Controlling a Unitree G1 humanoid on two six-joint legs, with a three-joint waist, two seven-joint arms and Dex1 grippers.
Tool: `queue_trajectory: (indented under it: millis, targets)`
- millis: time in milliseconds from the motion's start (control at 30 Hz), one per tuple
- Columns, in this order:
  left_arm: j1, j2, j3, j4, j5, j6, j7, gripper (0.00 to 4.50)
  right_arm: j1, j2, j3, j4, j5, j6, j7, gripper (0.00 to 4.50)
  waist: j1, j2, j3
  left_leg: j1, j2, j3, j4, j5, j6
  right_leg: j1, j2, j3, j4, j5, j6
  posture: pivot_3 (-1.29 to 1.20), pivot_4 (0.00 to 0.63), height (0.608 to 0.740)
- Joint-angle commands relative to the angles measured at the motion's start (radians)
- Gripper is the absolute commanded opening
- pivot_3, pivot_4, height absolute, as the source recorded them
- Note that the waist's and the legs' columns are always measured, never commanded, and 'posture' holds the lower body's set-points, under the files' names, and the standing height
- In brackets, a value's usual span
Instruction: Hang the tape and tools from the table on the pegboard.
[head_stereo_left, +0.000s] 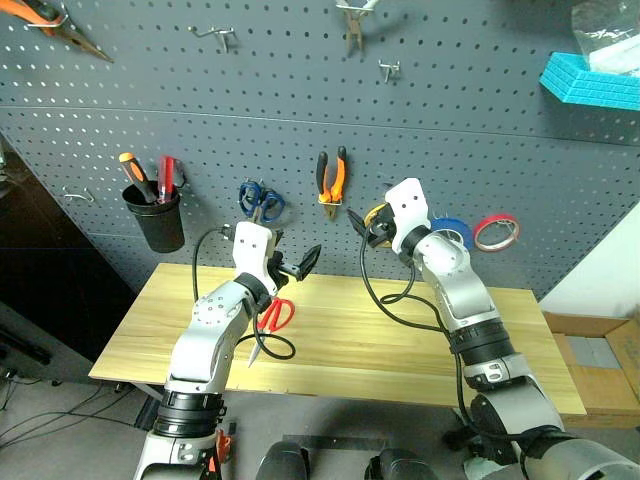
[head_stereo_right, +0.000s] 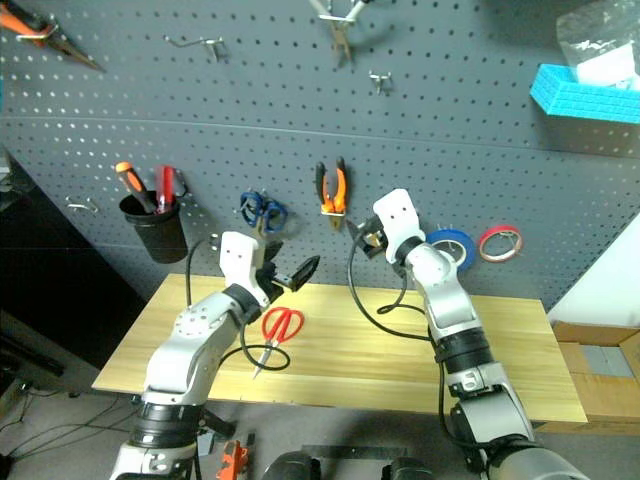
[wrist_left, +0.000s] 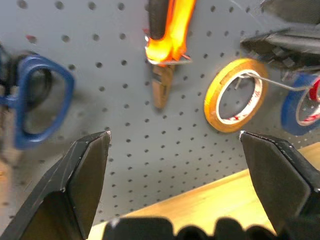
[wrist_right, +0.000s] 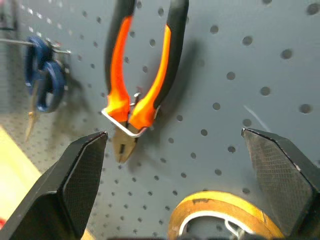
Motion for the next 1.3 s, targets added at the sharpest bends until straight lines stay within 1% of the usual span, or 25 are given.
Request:
queue_trajectory:
  millis: [33,100,200,233,300,333,433,600,733,900,1033,1133,1233,1267,1300]
  targets:
    - [0.026,-0.004,0.016,-0.056,0.046,0.036,0.081,4.47,0.036,-0.035,0.029,-0.215,0.109,0.114,0.13,4.45,-0.004,0.002,0.001,0.0,0.0,0.0,0.0,0.0,0.0,0.0,0.0,0.0,0.0,0.0,0.0,0.16,0.077,0.74]
    - [0.08,-0.018,0.003,-0.058,0.08,0.043,0.128,4.47,0.086,-0.114,0.075,-0.305,0.133,0.133,0.246,4.45,-0.011,0.004,0.003,0.0,0.0,0.0,0.0,0.0,0.0,0.0,0.0,0.0,-0.001,0.0,0.0,0.16,0.089,0.74]
    - [0.141,-0.033,-0.025,-0.04,0.127,0.068,0.177,4.47,0.14,-0.204,0.106,-0.354,0.151,0.149,0.332,4.45,-0.019,0.006,0.011,0.001,0.0,-0.001,0.0,-0.001,0.001,0.002,0.0,0.0,-0.003,-0.001,0.001,0.15,0.123,0.74]
    - [0.153,-0.041,-0.02,-0.031,0.14,0.083,0.2,4.47,0.156,-0.229,0.116,-0.362,0.149,0.141,0.354,4.45,-0.019,0.007,0.021,0.002,-0.001,-0.001,0.0,-0.001,0.001,0.004,0.0,-0.001,-0.003,-0.001,0.001,0.14,0.131,0.74]
    - [0.18,-0.04,-0.018,-0.004,0.164,0.109,0.223,4.47,0.195,-0.281,0.14,-0.379,0.143,0.101,0.405,4.45,-0.02,0.008,0.039,0.013,0.0,-0.002,-0.001,-0.001,0.001,0.015,0.0,-0.001,-0.005,-0.002,0.001,0.14,0.155,0.74]
    - [0.197,-0.033,-0.016,0.012,0.171,0.115,0.22,4.47,0.215,-0.299,0.149,-0.392,0.144,0.09,0.422,4.45,-0.022,0.008,0.05,0.016,0.0,-0.002,-0.001,-0.001,0.001,0.018,0.0,-0.001,-0.007,-0.005,0.003,0.14,0.171,0.74]
    - [0.241,0.001,-0.008,0.07,0.183,0.126,0.2,4.47,0.27,-0.338,0.171,-0.429,0.148,0.08,0.456,4.45,-0.03,0.01,0.076,0.016,0.0,-0.001,-0.001,0.0,0.002,0.017,0.0,-0.001,-0.006,-0.005,0.003,0.12,0.201,0.74]
    - [0.236,0.076,0.0,0.153,0.196,0.135,0.154,4.47,0.345,-0.388,0.201,-0.466,0.14,0.058,0.493,4.45,-0.047,0.008,0.119,0.015,0.001,-0.001,-0.003,0.0,0.002,0.016,0.0,-0.001,-0.006,-0.005,0.001,0.11,0.244,0.74]
    - [0.198,0.122,-0.012,0.215,0.202,0.185,0.114,4.47,0.36,-0.401,0.203,-0.464,0.14,0.06,0.497,4.45,-0.049,0.008,0.148,0.013,0.0,-0.002,-0.003,0.0,0.002,0.015,-0.001,-0.002,-0.007,-0.005,0.002,0.1,0.267,0.74]
    - [0.153,0.149,-0.042,0.267,0.239,0.21,0.099,4.47,0.353,-0.402,0.199,-0.467,0.148,0.076,0.495,4.45,-0.049,0.008,0.169,0.013,0.0,-0.002,-0.004,0.0,0.001,0.016,-0.002,-0.002,-0.01,-0.005,0.003,0.08,0.282,0.74]
    - [0.131,0.154,-0.055,0.29,0.248,0.23,0.085,4.47,0.353,-0.402,0.198,-0.468,0.151,0.081,0.494,4.45,-0.051,0.01,0.174,0.013,0.001,-0.002,-0.004,-0.001,0.001,0.016,-0.002,-0.002,-0.01,-0.005,0.004,0.08,0.284,0.74]
    - [0.121,0.159,-0.07,0.287,0.256,0.25,0.071,3.94,0.357,-0.409,0.197,-0.46,0.146,0.07,0.497,4.5,-0.052,0.011,0.177,0.013,0.001,-0.002,-0.005,-0.001,0.0,0.016,-0.002,-0.002,-0.01,-0.006,0.005,0.08,0.287,0.74]
    - [0.127,0.163,-0.073,0.267,0.256,0.275,0.065,2.96,0.356,-0.409,0.197,-0.46,0.146,0.07,0.496,4.5,-0.052,0.012,0.179,0.013,0.001,-0.002,-0.005,-0.001,0.0,0.016,-0.002,-0.002,-0.01,-0.006,0.006,0.08,0.286,0.74]
    - [0.128,0.164,-0.073,0.263,0.256,0.279,0.064,2.54,0.356,-0.409,0.197,-0.46,0.146,0.07,0.496,4.5,-0.052,0.012,0.179,0.013,0.001,-0.002,-0.005,-0.001,0.0,0.016,-0.002,-0.002,-0.011,-0.006,0.006,0.08,0.286,0.74]
    - [0.13,0.164,-0.073,0.26,0.256,0.282,0.064,2.28,0.356,-0.409,0.198,-0.46,0.146,0.069,0.496,4.5,-0.052,0.013,0.18,0.013,0.001,-0.002,-0.005,-0.001,0.0,0.016,-0.002,-0.002,-0.011,-0.006,0.006,0.08,0.286,0.74]
